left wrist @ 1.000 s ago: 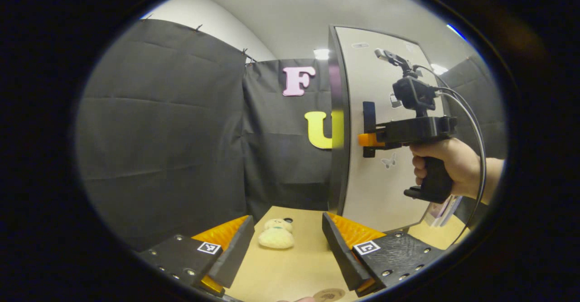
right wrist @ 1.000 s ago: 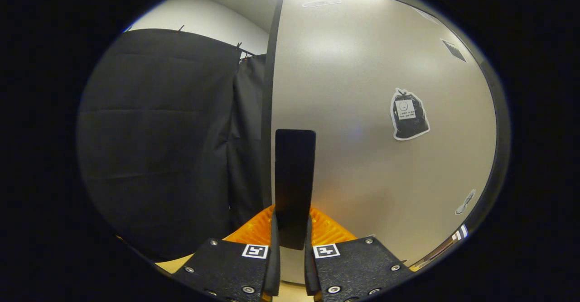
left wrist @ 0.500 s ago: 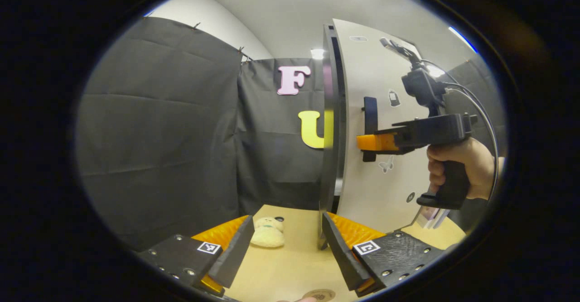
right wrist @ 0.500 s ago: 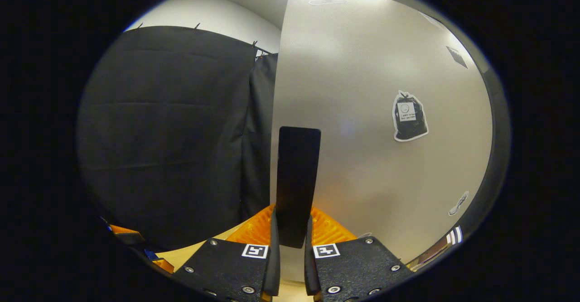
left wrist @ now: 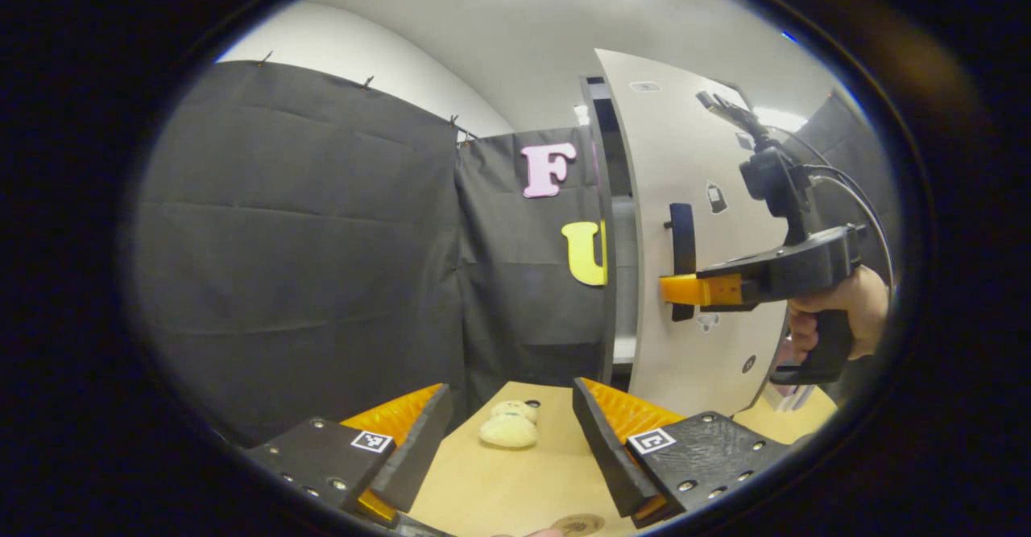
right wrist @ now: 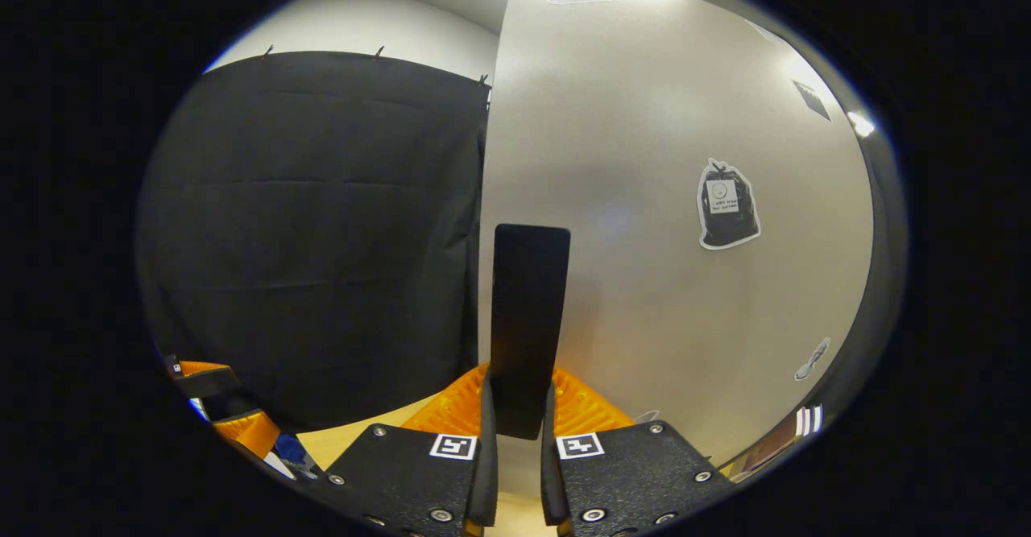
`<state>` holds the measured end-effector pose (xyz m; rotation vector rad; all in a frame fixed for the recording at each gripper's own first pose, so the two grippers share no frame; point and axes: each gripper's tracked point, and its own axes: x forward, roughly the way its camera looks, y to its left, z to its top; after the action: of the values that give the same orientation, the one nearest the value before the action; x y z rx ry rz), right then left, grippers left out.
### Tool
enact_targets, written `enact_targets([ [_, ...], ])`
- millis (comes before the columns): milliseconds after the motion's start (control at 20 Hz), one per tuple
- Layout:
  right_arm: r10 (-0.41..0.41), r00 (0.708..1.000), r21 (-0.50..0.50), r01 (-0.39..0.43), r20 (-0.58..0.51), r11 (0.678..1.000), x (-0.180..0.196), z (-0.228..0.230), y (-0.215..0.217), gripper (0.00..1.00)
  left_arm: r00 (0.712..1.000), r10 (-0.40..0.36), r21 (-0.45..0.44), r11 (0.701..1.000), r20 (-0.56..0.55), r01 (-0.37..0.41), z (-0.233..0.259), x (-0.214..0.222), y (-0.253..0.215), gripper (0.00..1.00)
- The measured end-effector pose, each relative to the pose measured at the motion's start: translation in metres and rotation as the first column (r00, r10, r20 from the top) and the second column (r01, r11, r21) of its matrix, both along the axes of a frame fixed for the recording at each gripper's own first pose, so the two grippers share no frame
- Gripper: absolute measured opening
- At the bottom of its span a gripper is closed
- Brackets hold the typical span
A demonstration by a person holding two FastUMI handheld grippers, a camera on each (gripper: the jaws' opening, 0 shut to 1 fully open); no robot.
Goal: Open the cabinet door with the right hand, grasp the bottle in the cabinet with the left hand and place it on the coaster, then close the cabinet door with the right hand.
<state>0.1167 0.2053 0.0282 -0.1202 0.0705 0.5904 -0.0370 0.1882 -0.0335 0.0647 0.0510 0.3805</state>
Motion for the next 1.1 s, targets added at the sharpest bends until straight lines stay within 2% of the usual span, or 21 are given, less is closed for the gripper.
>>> enact_targets([
  [50,0.014,1.0,-0.001,-0.014,-0.005,1.0,-0.002,0.0,-0.002,0.22,1.0,0.005,0.004,1.0,-0.009,-0.005,-0.001,0.001,0.001,0.9],
  [100,0.028,1.0,-0.001,-0.028,-0.011,1.0,-0.002,-0.001,-0.002,0.22,1.0,0.011,0.006,1.0,-0.017,-0.011,0.0,0.0,0.001,0.86],
  [250,0.055,0.998,0.01,-0.055,-0.023,0.998,-0.003,-0.002,-0.009,0.22,1.0,0.007,0.009,1.0,-0.002,-0.007,0.008,-0.002,-0.001,0.86],
  [300,0.062,0.998,0.013,-0.062,-0.025,0.998,-0.004,-0.002,-0.009,0.22,1.0,0.004,0.002,1.0,0.0,-0.004,0.007,-0.001,-0.001,0.9],
  [350,0.069,0.997,0.017,-0.068,-0.028,0.998,-0.004,-0.001,-0.011,0.22,1.0,-0.001,-0.011,1.0,0.001,0.001,0.009,-0.002,-0.002,0.86],
  [450,0.08,0.996,0.024,-0.079,-0.033,0.997,0.001,-0.001,-0.012,0.22,1.0,-0.011,-0.023,1.0,0.004,0.011,0.013,-0.002,-0.003,0.86],
  [750,0.098,0.994,0.038,-0.096,-0.057,0.995,0.005,0.001,-0.015,0.22,0.999,-0.042,0.013,0.999,-0.014,0.042,0.016,-0.005,-0.012,0.86],
  [800,0.099,0.993,0.04,-0.096,-0.059,0.995,0.007,0.001,-0.015,0.22,0.999,-0.049,0.015,0.999,-0.012,0.049,0.015,-0.003,-0.015,0.9],
  [1050,0.112,0.99,0.058,-0.107,-0.086,0.993,0.013,0.0,-0.018,0.22,0.995,-0.094,0.017,0.995,-0.016,0.094,0.017,-0.002,-0.033,0.9],
  [1100,0.11,0.99,0.056,-0.106,-0.086,0.993,0.012,0.002,-0.018,0.22,0.994,-0.106,0.011,0.994,-0.016,0.106,0.016,-0.001,-0.038,0.94],
])
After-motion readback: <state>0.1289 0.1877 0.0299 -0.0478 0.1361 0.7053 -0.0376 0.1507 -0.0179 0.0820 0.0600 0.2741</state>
